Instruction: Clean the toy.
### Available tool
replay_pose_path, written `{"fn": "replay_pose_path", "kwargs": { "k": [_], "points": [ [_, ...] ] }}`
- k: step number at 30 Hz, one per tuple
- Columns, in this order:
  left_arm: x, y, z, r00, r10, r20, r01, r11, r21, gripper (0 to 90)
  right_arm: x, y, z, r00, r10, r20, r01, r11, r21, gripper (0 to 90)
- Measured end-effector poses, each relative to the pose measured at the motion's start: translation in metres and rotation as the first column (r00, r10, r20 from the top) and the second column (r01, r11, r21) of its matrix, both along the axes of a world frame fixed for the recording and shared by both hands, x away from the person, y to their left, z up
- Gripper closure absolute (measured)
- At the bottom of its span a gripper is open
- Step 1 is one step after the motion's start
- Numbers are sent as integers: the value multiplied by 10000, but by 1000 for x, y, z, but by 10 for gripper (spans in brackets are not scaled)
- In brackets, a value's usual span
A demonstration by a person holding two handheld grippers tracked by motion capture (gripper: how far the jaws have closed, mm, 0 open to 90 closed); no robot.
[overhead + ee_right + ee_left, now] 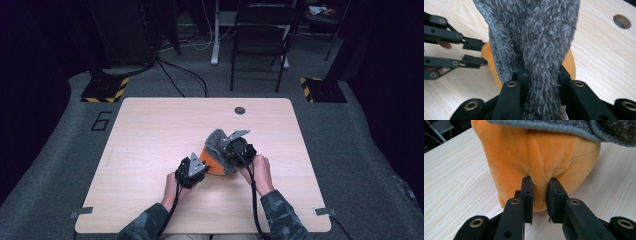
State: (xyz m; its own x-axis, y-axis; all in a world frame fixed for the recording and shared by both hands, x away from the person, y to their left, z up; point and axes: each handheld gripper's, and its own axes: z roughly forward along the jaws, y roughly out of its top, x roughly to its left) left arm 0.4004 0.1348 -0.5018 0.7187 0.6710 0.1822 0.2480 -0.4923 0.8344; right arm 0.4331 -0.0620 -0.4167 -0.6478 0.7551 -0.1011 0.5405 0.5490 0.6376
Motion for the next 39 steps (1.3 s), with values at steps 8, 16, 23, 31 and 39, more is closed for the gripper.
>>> {"fn": "replay_pose_path", "kwargs": {
  "k": [8,16,23,31,39],
  "points": [
    [1,1,0,10000,-42,-85,41,10000,-48,771,8,-15,-4,9988,-154,-467,157,9999,56,715],
    [1,1,0,9999,-54,-113,54,10000,-63,771,17,-32,-12,9915,-526,-1188,521,9986,-72,718],
    [1,1,-1,9999,-32,-100,31,9999,-123,771,22,-42,-21,9821,-929,-1640,915,9957,-160,718],
    [1,2,-1,10000,-11,-93,11,10000,-55,770,30,-50,-46,9649,-1555,-2114,1446,9873,-662,718],
    [3,5,-1,9996,46,-280,-50,9999,-136,770,37,-62,-66,9459,-1983,-2568,1778,9789,-1009,722]
  ]
}}
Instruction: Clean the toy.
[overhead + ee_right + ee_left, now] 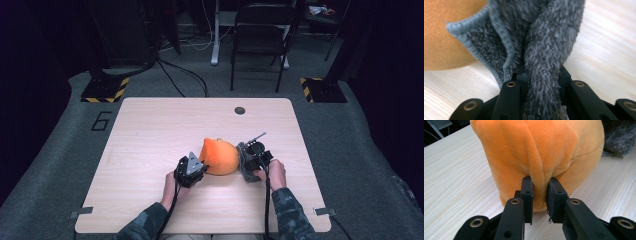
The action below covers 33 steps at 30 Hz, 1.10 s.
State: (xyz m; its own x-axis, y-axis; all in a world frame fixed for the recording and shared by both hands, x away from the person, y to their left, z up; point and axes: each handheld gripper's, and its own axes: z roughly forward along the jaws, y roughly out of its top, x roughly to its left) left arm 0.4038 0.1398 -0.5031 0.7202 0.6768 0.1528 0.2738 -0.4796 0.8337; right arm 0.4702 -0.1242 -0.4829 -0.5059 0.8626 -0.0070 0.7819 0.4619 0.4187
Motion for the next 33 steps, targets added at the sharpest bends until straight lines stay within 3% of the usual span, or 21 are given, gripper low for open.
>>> {"fn": "replay_pose_path", "kwargs": {
  "k": [3,7,10,12,14,16,21,26,29,30,33],
  "points": [
    [1,0,0,10000,-27,-12,27,10000,-39,769,-2,-6,14,9977,-213,650,195,9994,273,725],
    [1,1,0,10000,-14,-63,13,9999,-138,769,-10,-7,47,9835,-263,1788,-32,9867,1626,725],
    [1,2,0,10000,-3,-87,2,9999,-147,768,-15,5,57,9873,329,1554,-640,9779,1992,725],
    [1,1,0,10000,37,-51,-38,9999,-112,766,-18,18,55,9879,930,1241,-1135,9789,1702,725],
    [1,2,0,10000,46,-49,-47,9999,-135,760,-20,26,50,9842,958,1491,-1140,9863,1193,726],
    [1,2,1,10000,10,-7,-10,9999,-134,743,-19,25,50,9846,771,1569,-988,9858,1355,726],
    [-2,-1,4,9999,95,76,-98,9989,460,521,-18,27,46,9773,566,2043,-832,9888,1239,731],
    [-1,-8,-1,9994,283,194,-301,9949,961,410,-19,31,45,9699,474,2390,-799,9885,1284,731],
    [0,-10,-5,9983,492,318,-519,9945,905,449,-20,32,43,9667,393,2529,-757,9879,1357,731],
    [0,-10,-7,9979,490,421,-526,9947,881,507,-19,32,43,9658,399,2560,-777,9872,1393,731],
    [2,-6,-6,9985,517,173,-524,9978,417,691,-19,31,42,9653,302,2594,-716,9859,1515,730]
  ]
}}
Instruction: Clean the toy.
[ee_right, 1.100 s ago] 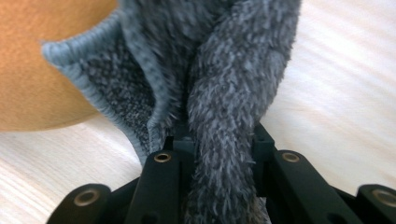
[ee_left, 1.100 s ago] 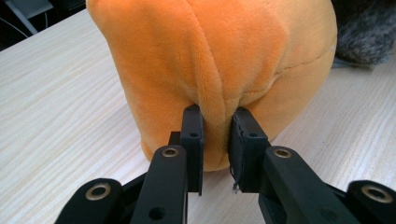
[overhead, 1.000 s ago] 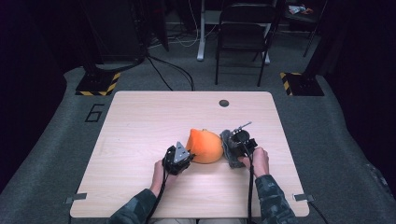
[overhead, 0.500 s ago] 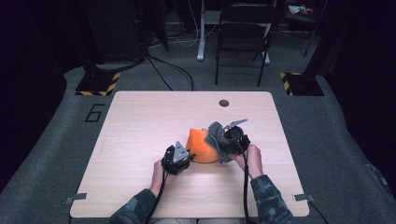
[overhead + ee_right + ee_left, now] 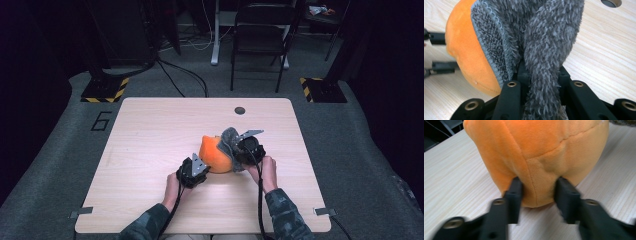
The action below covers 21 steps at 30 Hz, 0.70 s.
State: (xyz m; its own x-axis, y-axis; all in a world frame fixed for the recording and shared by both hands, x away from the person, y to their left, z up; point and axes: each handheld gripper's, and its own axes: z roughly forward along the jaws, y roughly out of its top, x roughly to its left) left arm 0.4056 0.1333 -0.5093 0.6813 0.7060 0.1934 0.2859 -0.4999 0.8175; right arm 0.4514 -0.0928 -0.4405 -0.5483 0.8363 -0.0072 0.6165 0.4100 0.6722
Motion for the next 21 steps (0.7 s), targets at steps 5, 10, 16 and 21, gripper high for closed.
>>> {"fn": "replay_pose_path", "kwargs": {
  "k": [5,10,16,21],
  "points": [
    [1,4,6,9991,-83,-414,67,9992,-386,785,0,-4,5,9999,44,-92,-44,10000,70,729],
    [1,10,18,9941,-306,-1036,207,9953,-949,799,-4,-6,27,9995,318,3,-318,9989,351,728],
    [-4,8,23,9931,-559,-1032,447,9932,-1079,799,-21,23,41,9921,1186,402,-1190,9929,65,727],
    [-4,6,21,9938,-592,-944,503,9942,-948,794,-25,44,31,9894,1363,492,-1328,9889,-671,726]
  ]
}}
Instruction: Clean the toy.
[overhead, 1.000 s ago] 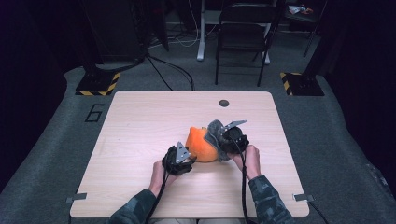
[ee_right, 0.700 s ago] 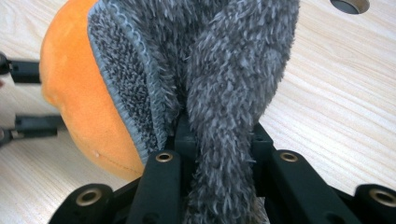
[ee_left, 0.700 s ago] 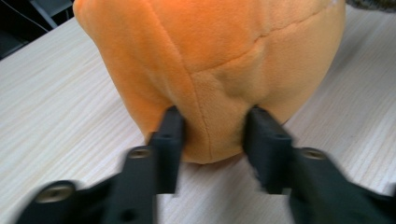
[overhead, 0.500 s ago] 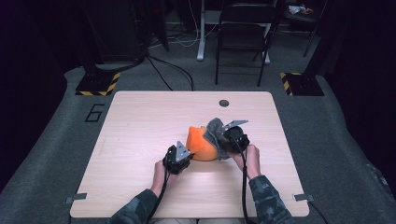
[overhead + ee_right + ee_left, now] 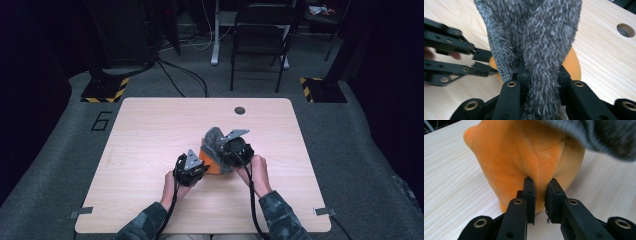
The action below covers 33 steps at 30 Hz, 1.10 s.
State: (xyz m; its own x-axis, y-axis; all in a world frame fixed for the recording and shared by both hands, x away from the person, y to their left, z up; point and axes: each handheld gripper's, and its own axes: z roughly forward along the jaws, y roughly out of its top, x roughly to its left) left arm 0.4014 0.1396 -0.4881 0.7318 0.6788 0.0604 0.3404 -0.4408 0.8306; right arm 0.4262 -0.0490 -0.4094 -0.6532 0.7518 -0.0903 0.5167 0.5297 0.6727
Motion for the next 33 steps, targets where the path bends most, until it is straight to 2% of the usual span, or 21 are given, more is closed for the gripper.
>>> {"fn": "replay_pose_path", "kwargs": {
  "k": [3,4,8,11,16,18,23,24,27,33],
  "points": [
    [0,-1,-3,10000,-19,37,18,9998,179,790,4,1,-10,9998,88,172,-84,9996,-254,726],
    [1,-2,-4,10000,-34,60,33,9998,170,790,4,0,-11,10000,21,1,-21,9997,-231,726],
    [1,-2,-4,9999,-140,83,138,9996,259,786,5,-5,-13,9995,204,221,-196,9993,-333,725],
    [1,-3,-4,9998,-194,78,191,9993,333,783,5,-9,-19,9998,46,202,-43,9999,-146,725],
    [2,-2,-5,9997,-233,77,231,9992,324,783,6,-15,-22,9997,115,206,-114,9999,-23,724],
    [2,-1,-5,9997,-239,52,237,9993,274,783,7,-16,-22,9999,103,87,-104,9999,129,724],
    [4,0,-6,9998,-189,40,188,9996,222,784,11,-26,-23,9999,-106,-109,107,9999,79,722],
    [4,1,-6,9998,-178,1,178,9997,187,784,12,-29,-24,9992,-307,-270,311,9994,172,721],
    [4,1,-6,9998,-189,4,189,9997,181,784,18,-41,-30,9972,-437,-602,473,9971,591,721],
    [5,1,-7,9999,-166,-15,166,9998,141,784,25,-56,-40,9906,-840,-1080,895,9949,472,719]
  ]
}}
